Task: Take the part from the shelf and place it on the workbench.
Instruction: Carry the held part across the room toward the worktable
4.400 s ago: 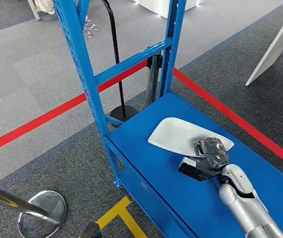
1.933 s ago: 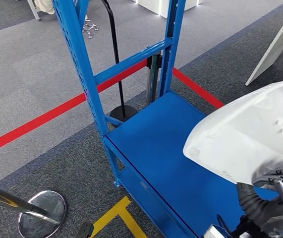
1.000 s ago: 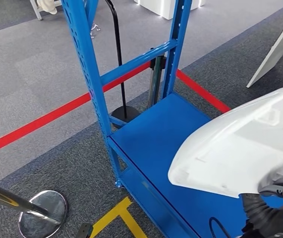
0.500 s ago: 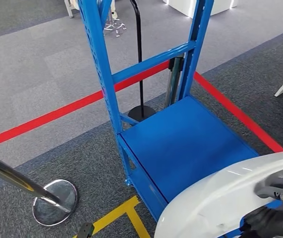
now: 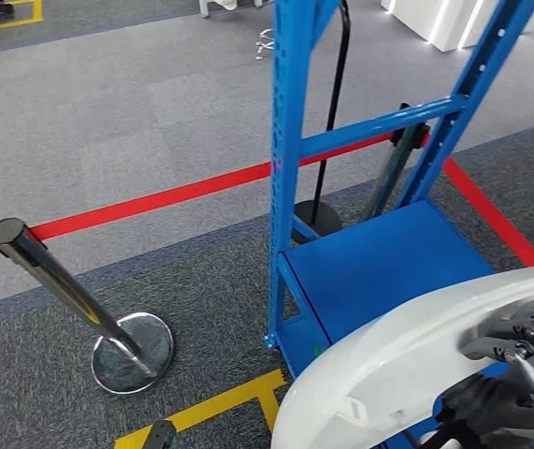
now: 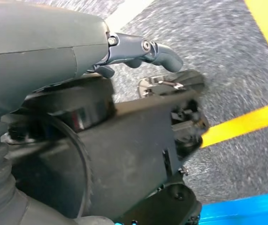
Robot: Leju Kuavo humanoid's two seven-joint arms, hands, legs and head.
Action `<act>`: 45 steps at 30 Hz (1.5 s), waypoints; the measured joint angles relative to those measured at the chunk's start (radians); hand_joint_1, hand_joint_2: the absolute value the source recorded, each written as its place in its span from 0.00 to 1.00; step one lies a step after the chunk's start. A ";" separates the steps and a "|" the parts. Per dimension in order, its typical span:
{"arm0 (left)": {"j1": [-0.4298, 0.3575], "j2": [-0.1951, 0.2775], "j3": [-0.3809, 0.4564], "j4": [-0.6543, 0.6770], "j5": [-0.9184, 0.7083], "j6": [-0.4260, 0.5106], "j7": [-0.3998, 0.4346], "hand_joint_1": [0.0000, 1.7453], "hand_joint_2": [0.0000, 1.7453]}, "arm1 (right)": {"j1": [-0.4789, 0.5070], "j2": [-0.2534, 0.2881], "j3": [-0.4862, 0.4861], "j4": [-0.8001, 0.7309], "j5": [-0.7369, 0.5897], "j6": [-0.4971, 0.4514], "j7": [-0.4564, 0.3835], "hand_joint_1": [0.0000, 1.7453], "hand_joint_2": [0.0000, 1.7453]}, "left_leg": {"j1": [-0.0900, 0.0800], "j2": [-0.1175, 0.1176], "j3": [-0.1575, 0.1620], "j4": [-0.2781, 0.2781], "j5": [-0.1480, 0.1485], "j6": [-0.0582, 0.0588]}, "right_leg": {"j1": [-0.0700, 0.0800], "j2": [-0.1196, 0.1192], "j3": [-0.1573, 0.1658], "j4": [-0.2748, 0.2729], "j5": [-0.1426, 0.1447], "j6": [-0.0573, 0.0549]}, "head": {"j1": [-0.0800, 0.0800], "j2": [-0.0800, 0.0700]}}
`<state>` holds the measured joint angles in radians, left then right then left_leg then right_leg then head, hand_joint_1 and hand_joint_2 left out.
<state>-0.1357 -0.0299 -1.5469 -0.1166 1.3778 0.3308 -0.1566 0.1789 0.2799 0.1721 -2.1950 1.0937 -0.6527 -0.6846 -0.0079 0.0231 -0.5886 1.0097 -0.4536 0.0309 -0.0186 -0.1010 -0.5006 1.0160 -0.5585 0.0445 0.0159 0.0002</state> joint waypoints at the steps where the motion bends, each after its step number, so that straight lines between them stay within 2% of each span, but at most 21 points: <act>1: -0.001 -0.001 0.000 0.000 -0.001 0.000 0.000 0.00 1.00 | -0.002 -0.001 0.002 0.002 -0.001 0.000 0.000 1.00 1.00 | 0.002 -0.011 0.002 -0.003 0.001 0.007 | -0.002 0.033 -0.023 0.047 -0.027 0.001 | 0.003 0.000; 3: -0.003 -0.003 0.000 0.000 -0.003 -0.001 0.000 0.00 1.00 | -0.004 -0.003 0.006 0.008 -0.003 0.000 0.001 1.00 1.00 | 0.000 -0.034 0.002 -0.003 0.001 0.015 | -0.001 0.086 -0.096 0.191 -0.087 -0.002 | 0.006 0.000; 5: -0.004 -0.004 0.000 0.000 -0.005 -0.002 0.000 0.00 1.00 | -0.007 -0.005 0.011 0.013 -0.006 0.000 0.001 1.00 1.00 | -0.002 -0.063 0.004 -0.002 0.000 0.016 | 0.000 0.098 -0.154 0.281 -0.101 -0.005 | 0.007 0.000; 7: -0.004 -0.004 0.000 0.000 -0.006 -0.002 0.000 0.00 1.00 | -0.010 -0.006 0.015 0.017 -0.007 0.000 0.001 1.00 1.00 | -0.002 -0.095 0.007 0.000 -0.001 0.015 | 0.000 0.107 -0.141 0.217 -0.036 -0.008 | 0.007 0.000; 9: -0.005 -0.005 0.000 0.000 -0.006 -0.002 0.000 0.00 1.00 | -0.015 -0.007 0.018 0.020 -0.007 0.000 0.001 1.00 1.00 | -0.002 -0.126 0.006 0.008 -0.005 0.010 | -0.005 0.157 -0.089 0.081 0.038 -0.012 | 0.007 0.000; 11: -0.007 -0.006 0.000 0.000 -0.006 -0.003 0.000 0.00 1.00 | -0.018 -0.007 0.021 0.022 -0.007 0.000 0.001 1.00 1.00 | 0.001 -0.151 -0.006 0.016 -0.006 -0.001 | -0.009 0.201 -0.059 0.011 0.056 -0.012 | 0.006 0.000; 14: -0.003 -0.004 0.000 0.000 -0.006 -0.003 0.000 0.00 1.00 | -0.022 -0.008 0.026 0.025 -0.007 0.000 0.001 1.00 1.00 | 0.006 -0.166 -0.020 0.023 -0.004 -0.018 | -0.007 0.178 -0.048 0.000 0.054 -0.018 | 0.005 0.000; 18: -0.006 -0.004 0.000 0.000 -0.006 -0.002 0.000 0.00 1.00 | -0.023 -0.008 0.030 0.028 -0.007 0.000 0.002 1.00 1.00 | 0.004 -0.050 -0.101 0.200 -0.096 -0.037 | -0.003 0.107 -0.032 -0.007 0.048 -0.035 | -0.008 0.000; 20: -0.007 -0.004 0.000 0.000 -0.006 -0.001 0.000 0.00 1.00 | -0.023 -0.008 0.031 0.030 -0.007 0.000 0.002 1.00 1.00 | 0.009 -0.038 -0.145 0.293 -0.125 -0.043 | -0.001 0.070 -0.027 -0.007 0.042 -0.037 | -0.008 0.000; 22: -0.006 -0.003 0.000 0.000 -0.006 -0.001 0.000 0.00 1.00 | -0.023 -0.008 0.031 0.031 -0.007 0.000 0.002 1.00 1.00 | 0.011 -0.031 -0.122 0.251 -0.083 -0.044 | -0.001 0.040 -0.019 -0.007 0.036 -0.036 | -0.008 0.000; 24: -0.004 -0.002 0.000 0.000 -0.005 0.000 0.000 0.00 1.00 | -0.023 -0.008 0.032 0.031 -0.007 0.000 0.002 1.00 1.00 | 0.006 0.005 -0.053 0.121 -0.021 -0.038 | 0.001 0.017 -0.009 -0.007 0.027 -0.030 | -0.008 0.000; 26: -0.004 -0.002 -0.001 0.000 -0.005 0.001 0.000 0.00 1.00 | -0.024 -0.008 0.032 0.031 -0.007 0.000 0.003 1.00 1.00 | -0.006 0.041 -0.014 0.039 -0.005 -0.026 | 0.005 -0.002 -0.003 -0.006 0.018 -0.019 | -0.007 0.000; 28: -0.003 -0.001 -0.001 0.001 -0.005 0.001 0.000 0.00 1.00 | -0.025 -0.008 0.032 0.031 -0.007 0.000 0.003 1.00 1.00 | -0.013 0.035 -0.013 0.025 -0.013 -0.013 | 0.007 -0.024 0.002 -0.007 0.012 -0.008 | -0.007 0.000; 29: -0.002 -0.001 -0.001 0.001 -0.005 0.001 0.000 0.00 1.00 | -0.026 -0.009 0.033 0.031 -0.007 0.000 0.003 1.00 1.00 | -0.012 0.024 -0.011 0.021 -0.012 -0.007 | 0.005 -0.023 0.004 -0.007 0.007 -0.004 | -0.005 0.000; 31: -0.001 -0.001 -0.001 0.001 -0.004 0.001 0.000 0.00 1.00 | -0.028 -0.010 0.033 0.031 -0.007 0.000 0.004 1.00 1.00 | -0.006 0.001 -0.004 0.012 -0.009 0.007 | 0.001 0.026 -0.013 0.037 -0.023 0.003 | -0.003 0.000; 34: -0.004 -0.004 -0.001 0.001 -0.004 0.001 0.000 0.00 1.00 | -0.028 -0.011 0.033 0.031 -0.007 0.000 0.004 1.00 1.00 | -0.002 -0.035 -0.001 0.010 -0.009 0.018 | -0.001 0.095 -0.120 0.233 -0.100 0.007 | 0.002 0.000; 36: -0.004 -0.006 -0.001 0.001 -0.004 0.001 0.000 0.00 1.00 | -0.028 -0.012 0.034 0.031 -0.007 0.000 0.004 1.00 1.00 | -0.002 -0.063 0.003 0.011 -0.011 0.019 | -0.001 0.099 -0.169 0.290 -0.090 0.008 | 0.002 0.000; 38: -0.004 -0.007 -0.001 0.001 -0.004 0.001 0.000 0.00 1.00 | -0.029 -0.012 0.034 0.031 -0.007 0.000 0.004 1.00 1.00 | 0.000 -0.095 0.010 0.011 -0.014 0.015 | -0.003 0.111 -0.146 0.199 -0.008 0.007 | 0.002 0.000; 40: -0.005 -0.009 -0.001 0.001 -0.004 0.001 0.000 0.00 1.00 | -0.030 -0.012 0.034 0.031 -0.007 0.000 0.004 1.00 1.00 | 0.000 -0.124 0.011 0.016 -0.018 0.007 | -0.009 0.156 -0.095 0.070 0.051 0.005 | 0.003 0.000; 42: -0.006 -0.009 -0.001 0.001 -0.004 0.001 0.000 0.00 1.00 | -0.031 -0.012 0.035 0.033 -0.008 0.000 0.004 1.00 1.00 | 0.003 -0.146 0.002 0.021 -0.018 -0.005 | -0.010 0.184 -0.069 0.016 0.055 -0.001 | 0.002 0.000; 45: -0.001 -0.008 -0.001 0.001 -0.004 0.001 0.000 0.00 1.00 | -0.035 -0.012 0.036 0.034 -0.008 0.000 0.004 1.00 1.00 | 0.006 -0.144 -0.010 0.030 -0.021 -0.021 | -0.009 0.154 -0.060 0.007 0.056 -0.016 | 0.000 0.000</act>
<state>-0.1368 -0.0378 -1.5477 -0.1160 1.3737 0.3321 -0.1564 0.1439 0.2674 0.2085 -2.1608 1.0858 -0.6527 -0.6808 -0.0016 -0.1204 -0.5991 1.0399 -0.4750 0.0095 -0.0272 0.0532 -0.5607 1.0233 -0.5027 0.0284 0.0159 0.0001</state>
